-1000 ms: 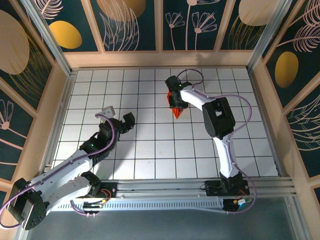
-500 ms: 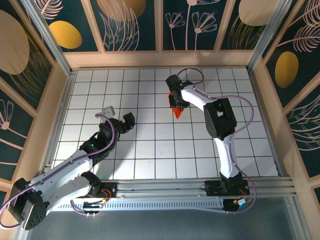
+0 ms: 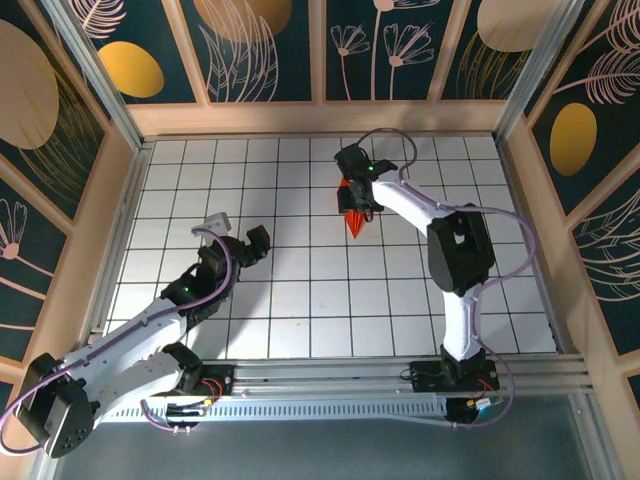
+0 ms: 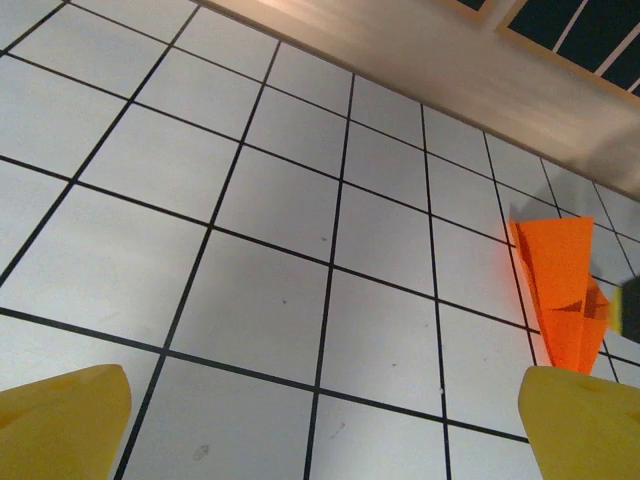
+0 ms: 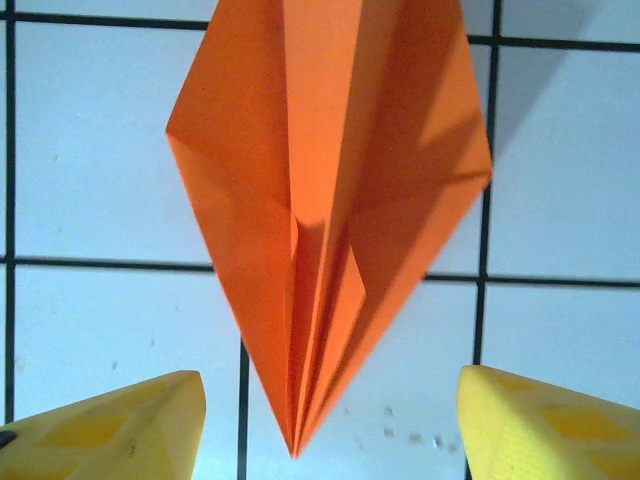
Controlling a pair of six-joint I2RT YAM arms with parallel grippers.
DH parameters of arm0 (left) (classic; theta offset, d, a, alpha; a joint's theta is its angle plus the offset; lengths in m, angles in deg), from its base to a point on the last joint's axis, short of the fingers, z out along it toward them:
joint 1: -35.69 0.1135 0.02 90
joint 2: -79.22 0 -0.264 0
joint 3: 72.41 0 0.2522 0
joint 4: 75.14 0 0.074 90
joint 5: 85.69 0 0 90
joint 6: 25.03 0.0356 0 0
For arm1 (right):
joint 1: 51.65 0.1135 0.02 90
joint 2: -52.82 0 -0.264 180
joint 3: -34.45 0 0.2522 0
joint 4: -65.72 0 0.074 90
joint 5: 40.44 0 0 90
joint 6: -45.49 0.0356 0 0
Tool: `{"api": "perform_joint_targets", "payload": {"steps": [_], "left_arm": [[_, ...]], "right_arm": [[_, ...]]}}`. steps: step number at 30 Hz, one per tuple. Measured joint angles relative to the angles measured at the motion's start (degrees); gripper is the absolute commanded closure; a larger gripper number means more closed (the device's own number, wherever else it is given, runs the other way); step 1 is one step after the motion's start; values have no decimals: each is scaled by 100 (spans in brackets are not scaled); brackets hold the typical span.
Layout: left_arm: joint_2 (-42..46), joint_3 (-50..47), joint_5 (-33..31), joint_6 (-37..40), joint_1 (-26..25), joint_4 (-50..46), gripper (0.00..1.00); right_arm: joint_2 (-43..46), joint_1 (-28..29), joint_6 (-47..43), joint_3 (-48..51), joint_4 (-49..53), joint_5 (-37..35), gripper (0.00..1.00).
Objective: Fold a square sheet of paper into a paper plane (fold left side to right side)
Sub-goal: Place the paper plane at the top-center of the table, then reset both arms
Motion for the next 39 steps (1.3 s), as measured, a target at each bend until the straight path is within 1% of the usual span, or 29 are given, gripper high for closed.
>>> {"api": "perform_joint_targets", "payload": {"steps": [3,8,9,13,21,23,29,33,36,39], "left_arm": [[-48,101,-107,70,0,-22,1],[-101,227,-264,190,0,17,1],[-101,227,-282,197,17,46,1],[-57,166,-271,232,155,391,1],[68,111,-195,459,796,702,1],[68,111,-195,538,885,723,1],[68,111,-190,684,999,776,1],[68,92,-190,706,1012,791,1],[68,63,-190,708,1012,804,1],[68,20,-190,730,1025,809,1]], "right_arm": [[651,63,-37,702,-162,-20,16],[1838,13,-35,1952,-601,-15,2],[2081,-44,-24,2203,-717,4,1],[2944,-466,39,3051,-1169,142,1],[4697,-1801,153,4468,-2184,422,1],[5090,-2103,153,4765,-2472,448,1],[6127,-3241,114,5622,-3241,509,1],[6725,-3582,105,6317,-3877,566,1],[7110,-3639,59,6894,-4369,522,1],[7329,-3644,-42,7416,-4903,321,1]]}}
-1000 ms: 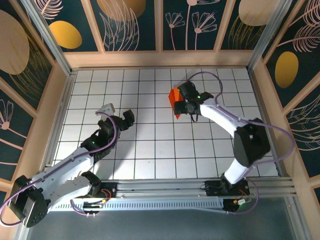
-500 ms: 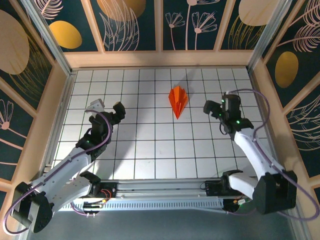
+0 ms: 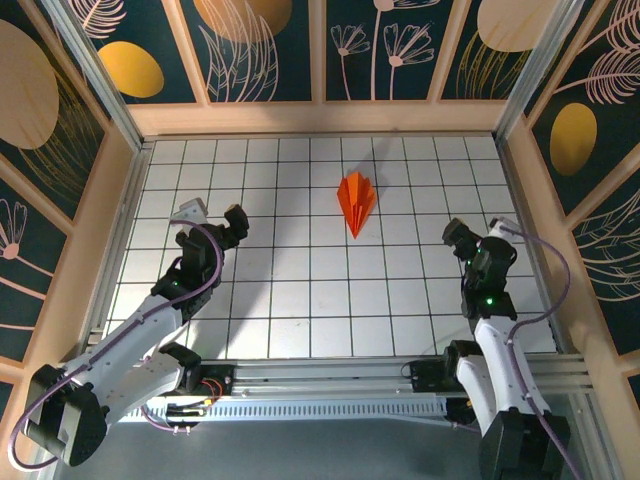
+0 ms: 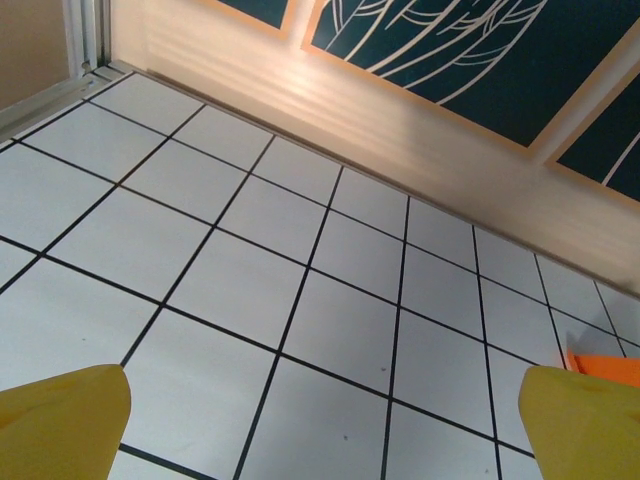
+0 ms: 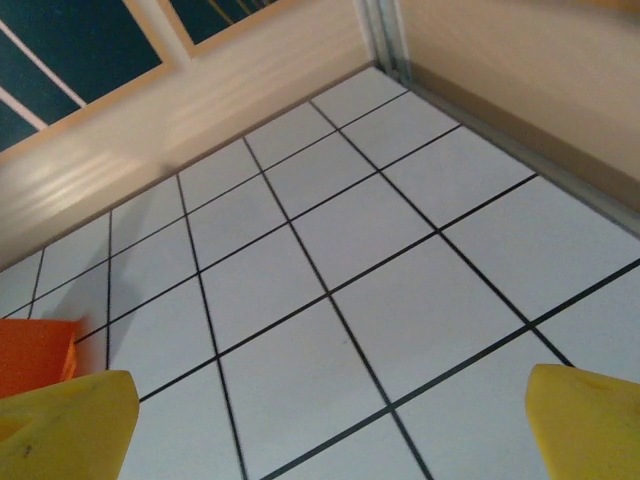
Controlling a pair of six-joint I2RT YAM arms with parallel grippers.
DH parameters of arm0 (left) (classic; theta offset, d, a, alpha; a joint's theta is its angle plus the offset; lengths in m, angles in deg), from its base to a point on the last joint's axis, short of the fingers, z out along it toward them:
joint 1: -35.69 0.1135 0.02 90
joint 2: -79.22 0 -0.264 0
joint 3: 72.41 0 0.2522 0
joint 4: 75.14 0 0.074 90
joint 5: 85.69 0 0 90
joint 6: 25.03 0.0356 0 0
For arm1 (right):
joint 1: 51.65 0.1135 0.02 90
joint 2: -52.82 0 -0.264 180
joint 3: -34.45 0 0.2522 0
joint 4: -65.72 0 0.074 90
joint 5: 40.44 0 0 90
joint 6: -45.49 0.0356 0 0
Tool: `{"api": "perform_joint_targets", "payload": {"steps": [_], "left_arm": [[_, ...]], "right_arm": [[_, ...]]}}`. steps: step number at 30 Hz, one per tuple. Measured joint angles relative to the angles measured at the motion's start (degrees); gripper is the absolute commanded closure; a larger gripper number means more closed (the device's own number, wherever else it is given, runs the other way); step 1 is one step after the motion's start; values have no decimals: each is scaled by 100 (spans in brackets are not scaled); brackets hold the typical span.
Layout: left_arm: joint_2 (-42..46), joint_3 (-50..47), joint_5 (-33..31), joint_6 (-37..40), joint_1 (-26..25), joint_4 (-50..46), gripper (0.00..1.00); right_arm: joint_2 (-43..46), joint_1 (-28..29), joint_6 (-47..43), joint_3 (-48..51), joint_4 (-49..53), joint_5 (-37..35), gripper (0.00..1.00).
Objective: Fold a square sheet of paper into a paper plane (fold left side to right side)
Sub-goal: Reset both arms
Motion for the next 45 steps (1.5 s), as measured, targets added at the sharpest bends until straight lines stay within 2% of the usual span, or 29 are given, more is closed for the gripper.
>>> {"api": "perform_joint_targets", "payload": {"steps": [4,11,20,33,38,41,45], "left_arm": [[-9,-24,0,20,24,4,1],[-116,-26,103,28,24,46,1],[-116,-26,153,42,24,44,1],[-116,-26,129,140,96,44,1],[-146,-26,229,337,658,74,1],[-254,-26,337,494,1099,160,1],[-376,-37,457,732,1585,321,1]], "right_arm": [[-136,0,-188,476,-774,-214,1],[-817,0,-562,1292,-2376,-105,1],[-2013,-4,-994,1624,-4450,297,1],[-3773,-15,-1200,1628,-6898,785,1],[-4918,-22,-1193,1602,-7777,935,1],[-5036,-26,-1191,1502,-7766,979,1],[-5025,96,-1255,774,-7208,909,1]]}}
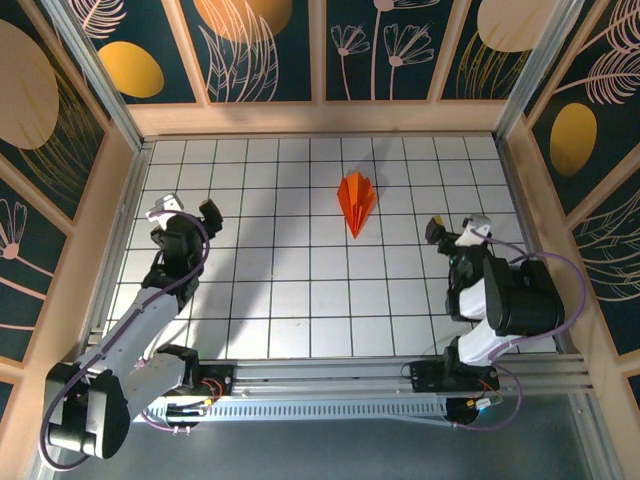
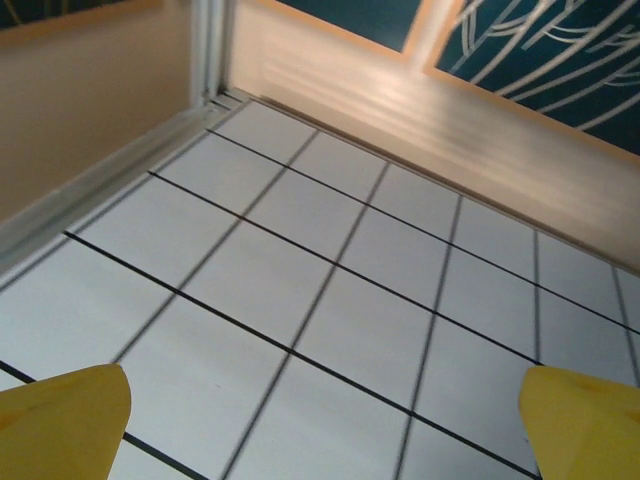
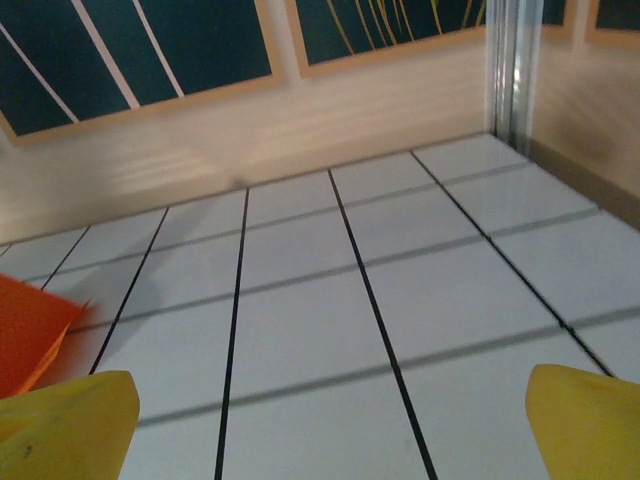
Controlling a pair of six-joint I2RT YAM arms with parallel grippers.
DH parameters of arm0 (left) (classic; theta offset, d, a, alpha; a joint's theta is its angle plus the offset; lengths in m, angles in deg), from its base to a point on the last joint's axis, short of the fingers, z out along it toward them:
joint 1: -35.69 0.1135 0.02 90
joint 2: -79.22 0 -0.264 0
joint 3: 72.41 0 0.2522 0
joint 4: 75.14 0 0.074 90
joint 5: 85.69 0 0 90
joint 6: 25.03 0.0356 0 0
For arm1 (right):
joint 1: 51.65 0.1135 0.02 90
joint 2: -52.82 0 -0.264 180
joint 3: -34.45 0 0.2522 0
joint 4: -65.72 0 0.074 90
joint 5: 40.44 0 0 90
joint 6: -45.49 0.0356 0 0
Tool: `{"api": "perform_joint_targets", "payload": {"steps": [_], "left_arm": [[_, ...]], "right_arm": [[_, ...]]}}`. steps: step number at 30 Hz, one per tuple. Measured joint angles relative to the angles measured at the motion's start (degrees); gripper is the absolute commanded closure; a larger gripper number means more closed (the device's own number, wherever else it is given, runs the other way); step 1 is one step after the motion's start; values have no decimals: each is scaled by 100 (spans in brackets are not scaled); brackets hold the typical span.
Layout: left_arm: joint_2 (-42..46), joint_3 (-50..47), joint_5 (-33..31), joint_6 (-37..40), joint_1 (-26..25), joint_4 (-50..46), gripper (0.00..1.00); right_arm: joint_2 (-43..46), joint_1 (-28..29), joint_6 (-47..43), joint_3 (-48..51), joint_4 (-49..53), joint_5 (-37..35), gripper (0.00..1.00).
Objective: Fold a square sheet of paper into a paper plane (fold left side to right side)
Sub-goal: Reset both arms
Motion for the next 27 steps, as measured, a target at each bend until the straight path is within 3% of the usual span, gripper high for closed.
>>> {"api": "perform_joint_targets", "payload": {"steps": [5,15,27], "left_arm": [[-205,-210,-136,411,341,535,1],[-1342,-654,-350,1228,426,1792,1],[-1558,-2044,-229,2105,426,4572,1]], "right_arm": [[2,160,-114,-236,267,-39,1],[2,160,-144,-236,490,-44,1],[2,160,-232,-236,498,-44,1]]}}
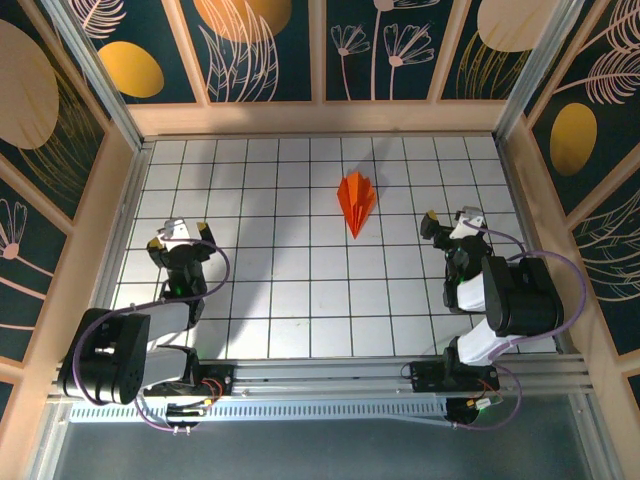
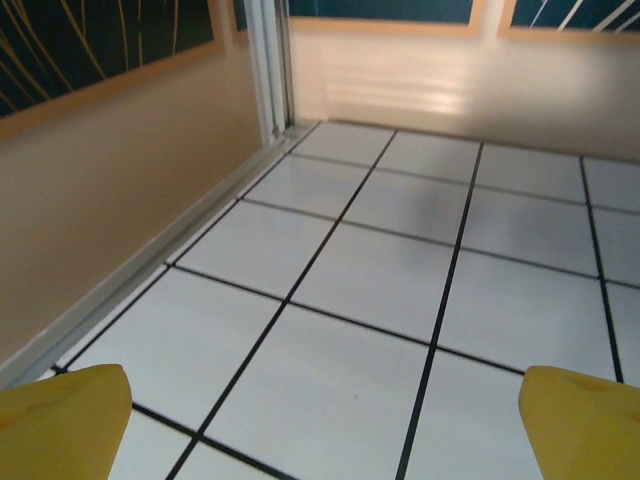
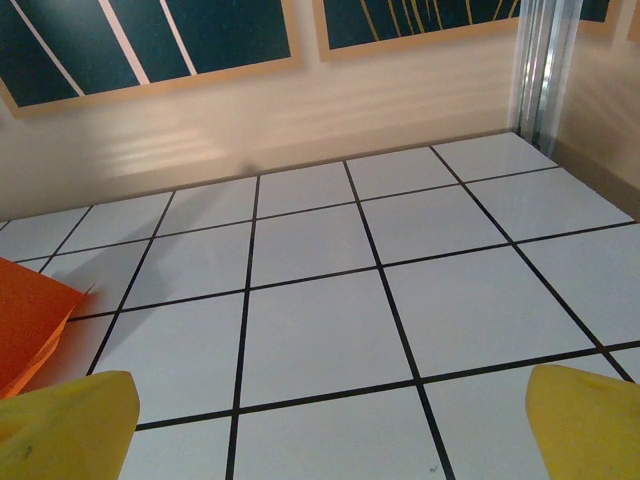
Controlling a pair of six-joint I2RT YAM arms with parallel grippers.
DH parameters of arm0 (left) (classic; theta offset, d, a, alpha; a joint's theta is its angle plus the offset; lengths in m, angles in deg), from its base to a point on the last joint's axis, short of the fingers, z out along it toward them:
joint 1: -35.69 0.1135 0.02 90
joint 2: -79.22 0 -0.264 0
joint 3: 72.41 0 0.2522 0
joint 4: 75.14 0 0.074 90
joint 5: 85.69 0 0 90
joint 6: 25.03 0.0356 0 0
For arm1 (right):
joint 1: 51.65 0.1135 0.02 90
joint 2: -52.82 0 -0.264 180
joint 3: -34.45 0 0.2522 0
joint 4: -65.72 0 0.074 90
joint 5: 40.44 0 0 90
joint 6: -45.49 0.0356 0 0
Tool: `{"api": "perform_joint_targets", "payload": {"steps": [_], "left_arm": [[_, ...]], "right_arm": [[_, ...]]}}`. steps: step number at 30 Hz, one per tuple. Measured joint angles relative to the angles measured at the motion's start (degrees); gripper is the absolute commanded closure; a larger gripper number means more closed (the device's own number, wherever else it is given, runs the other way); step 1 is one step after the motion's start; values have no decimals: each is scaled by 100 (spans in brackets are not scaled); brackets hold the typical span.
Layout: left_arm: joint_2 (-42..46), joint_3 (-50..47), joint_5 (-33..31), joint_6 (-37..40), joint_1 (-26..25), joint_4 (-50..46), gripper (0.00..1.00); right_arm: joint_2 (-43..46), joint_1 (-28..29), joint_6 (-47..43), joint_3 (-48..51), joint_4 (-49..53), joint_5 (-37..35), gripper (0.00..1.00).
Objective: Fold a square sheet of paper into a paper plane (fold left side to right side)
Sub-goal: Reset both arms
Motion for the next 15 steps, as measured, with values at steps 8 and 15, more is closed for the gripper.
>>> {"api": "perform_joint_targets", "payload": {"steps": [8,15], "left_arm": [[-540,-356,492,391,0,1786,1],[-1679,-791,651,549,0,2990,1]], "right_arm": [[0,0,-11,0,2,0,1],[0,0,-11,0,2,0,1]]}}
